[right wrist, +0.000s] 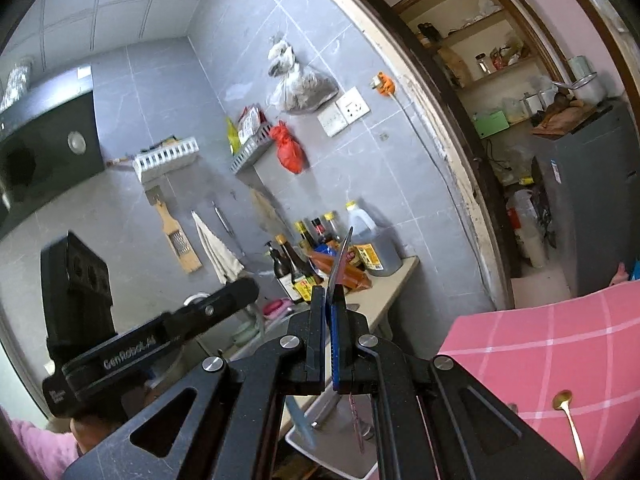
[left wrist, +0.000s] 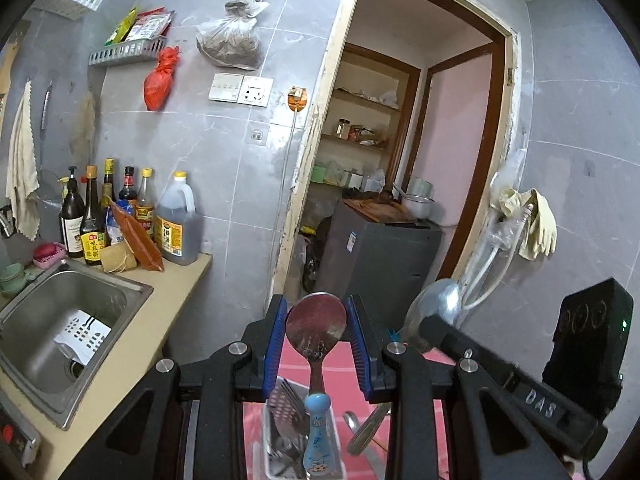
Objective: Organize utensils
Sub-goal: 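Carry the blue-handled spoon and thin utensil over the white holder with both tools, then open both tools to drop the utensils into the white holder, then move both tools back over the remaining utensils on the table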
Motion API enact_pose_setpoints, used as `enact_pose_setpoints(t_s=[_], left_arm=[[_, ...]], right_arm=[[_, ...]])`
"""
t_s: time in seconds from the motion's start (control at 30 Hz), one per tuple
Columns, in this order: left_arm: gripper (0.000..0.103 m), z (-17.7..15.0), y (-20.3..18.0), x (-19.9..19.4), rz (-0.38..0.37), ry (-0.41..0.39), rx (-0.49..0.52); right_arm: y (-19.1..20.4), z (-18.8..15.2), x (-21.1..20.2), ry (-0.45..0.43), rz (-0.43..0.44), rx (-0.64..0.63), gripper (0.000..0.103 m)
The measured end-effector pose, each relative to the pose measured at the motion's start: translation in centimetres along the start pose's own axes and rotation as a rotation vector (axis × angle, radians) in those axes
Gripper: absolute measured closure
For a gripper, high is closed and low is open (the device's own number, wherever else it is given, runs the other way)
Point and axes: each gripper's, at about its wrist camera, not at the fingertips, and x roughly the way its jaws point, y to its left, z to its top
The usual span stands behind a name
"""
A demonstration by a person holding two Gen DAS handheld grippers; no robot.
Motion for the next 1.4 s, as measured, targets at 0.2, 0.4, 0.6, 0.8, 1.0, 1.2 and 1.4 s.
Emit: enact_pose_setpoints(t_s=[0.2, 0.4, 0.6, 0.8, 1.0, 1.2, 1.4], left_arm=[[0.074, -1.7, 1.6, 2.3, -0.007, 0.011, 0.002], [0.074, -3.7, 2.1, 3.1, -0.025, 0.027, 0.028], [0.074, -5.1, 3.0, 3.6, -0.045, 0.062, 0.000], [0.073, -5.8, 4.2, 3.7, -0.082, 0.085, -0.051], [0.073, -5.8, 4.8, 3.2, -0.113, 0.090, -0.087], [0.064, -4.9, 4.4, 2.3, -0.101, 0.079, -0.096], [0.038, -4.3, 2.1, 0.7, -0.096, 0.038, -0.069]], right_arm=[[-0.3, -2.1, 2.0, 0.048, -0.036, -0.029, 0.100], [-0.7, -3.8, 3.1, 0.097, -0.064, -0.051, 0.100], [-1.2, -4.9, 3.2, 0.135, -0.078, -0.050, 0.100], [-1.5, -5.7, 3.2, 0.155, -0.095, -0.040, 0.100], [-1.5, -5.7, 2.6, 0.168, -0.117, -0.040, 0.093], [-0.9, -3.8, -0.3, 0.095, -0.173, -0.054, 0.066], [-0.6, -1.1, -5.3, -0.015, -0.280, -0.094, 0.036]])
